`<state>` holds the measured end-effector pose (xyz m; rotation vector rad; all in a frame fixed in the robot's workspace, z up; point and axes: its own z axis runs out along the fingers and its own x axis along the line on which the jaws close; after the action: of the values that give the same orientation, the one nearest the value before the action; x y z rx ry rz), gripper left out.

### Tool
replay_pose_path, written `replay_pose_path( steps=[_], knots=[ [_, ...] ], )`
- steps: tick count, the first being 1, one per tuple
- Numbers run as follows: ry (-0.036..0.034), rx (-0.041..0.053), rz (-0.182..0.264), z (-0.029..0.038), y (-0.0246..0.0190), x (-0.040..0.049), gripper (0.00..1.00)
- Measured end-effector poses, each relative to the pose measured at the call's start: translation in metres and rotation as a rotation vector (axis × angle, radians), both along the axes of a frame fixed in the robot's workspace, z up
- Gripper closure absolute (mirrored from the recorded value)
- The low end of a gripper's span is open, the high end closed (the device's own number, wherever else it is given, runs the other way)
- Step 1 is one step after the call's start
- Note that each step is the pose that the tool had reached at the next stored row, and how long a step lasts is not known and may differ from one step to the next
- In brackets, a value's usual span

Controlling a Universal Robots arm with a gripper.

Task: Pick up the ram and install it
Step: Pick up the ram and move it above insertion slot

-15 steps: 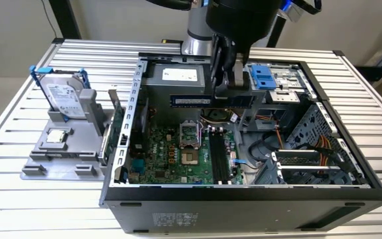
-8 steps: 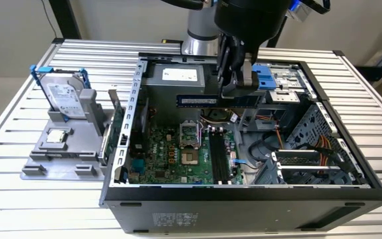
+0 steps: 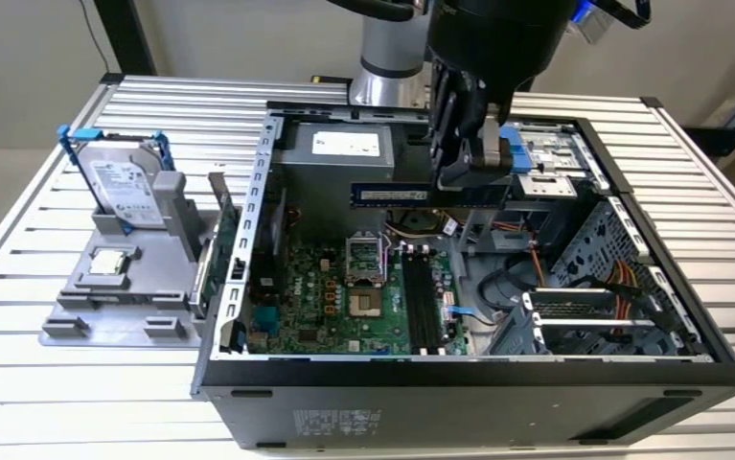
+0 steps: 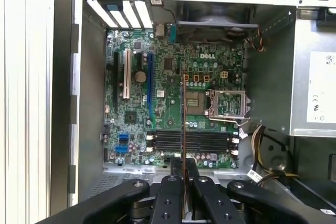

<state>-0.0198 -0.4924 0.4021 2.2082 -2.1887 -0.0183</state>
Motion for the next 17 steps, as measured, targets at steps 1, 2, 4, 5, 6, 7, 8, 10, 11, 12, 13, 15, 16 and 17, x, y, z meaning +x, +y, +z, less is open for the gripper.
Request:
replay_pose_path(
  steps=[1,2,4,5,6,7,8,10,11,12,13,15,16,17],
  knots=[
    [0.0001,-0.0002,0.000,0.0001,0.0000,0.0011,1.00],
    [0.0000,0.0000,0.000,0.0000,0.0000,0.0023,1.00],
    [0.0000,-0.0001,0.000,0.0000,0.0000,0.0044,1.00],
    [0.0001,-0.0003,0.000,0.0001,0.0000,0.0054,1.00],
    [0.0000,0.0000,0.000,0.0000,0.0000,0.0063,1.00],
    [0.0001,-0.0002,0.000,0.0001,0.0000,0.0072,1.00],
    [0.0001,-0.0002,0.000,0.0001,0.0000,0.0082,1.00],
    [0.0000,-0.0001,0.000,0.0000,0.0000,0.0098,1.00],
    [0.0000,-0.0001,0.000,0.0000,0.0000,0.0107,1.00],
    [0.0000,-0.0001,0.000,0.0000,0.0000,0.0114,1.00],
    [0.0000,-0.0001,0.000,0.0000,0.0000,0.0122,1.00],
    [0.0000,-0.0001,0.000,0.0001,0.0000,0.0137,1.00],
    [0.0000,-0.0002,0.000,0.0001,0.0000,0.0144,1.00],
    [0.0001,-0.0001,0.000,0.0001,0.0000,0.0151,1.00]
  ],
)
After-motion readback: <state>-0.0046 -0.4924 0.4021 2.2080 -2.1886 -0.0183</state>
